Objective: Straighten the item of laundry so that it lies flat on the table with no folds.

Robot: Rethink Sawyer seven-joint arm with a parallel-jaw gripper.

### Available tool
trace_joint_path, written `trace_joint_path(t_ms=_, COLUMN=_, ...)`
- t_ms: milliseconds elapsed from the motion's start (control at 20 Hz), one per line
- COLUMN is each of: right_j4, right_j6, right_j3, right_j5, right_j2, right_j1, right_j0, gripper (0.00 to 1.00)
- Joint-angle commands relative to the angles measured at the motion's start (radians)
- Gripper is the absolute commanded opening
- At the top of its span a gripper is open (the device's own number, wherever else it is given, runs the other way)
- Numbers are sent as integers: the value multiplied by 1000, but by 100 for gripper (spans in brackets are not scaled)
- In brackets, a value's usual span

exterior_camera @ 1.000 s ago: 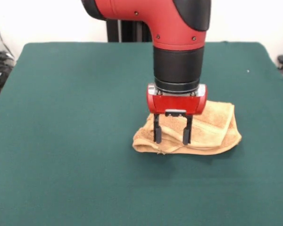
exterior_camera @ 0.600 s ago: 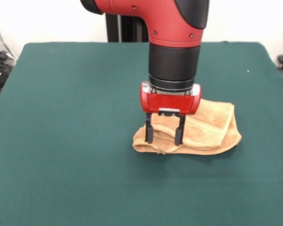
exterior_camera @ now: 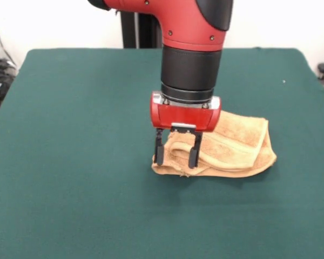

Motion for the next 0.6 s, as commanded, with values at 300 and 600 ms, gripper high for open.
trace_joint_path(t_ms=300, right_j4=5, right_j6=147, right_j3=-4, right_j5=23, right_j2=39, right_j1=4, right_j0=27, gripper=100)
trace_joint_path(t_ms=600, right_j4=57, right_j6=153, right_j3=12, right_j5=84, right_j2=116, right_j1=28, right_j0=-21, gripper=100)
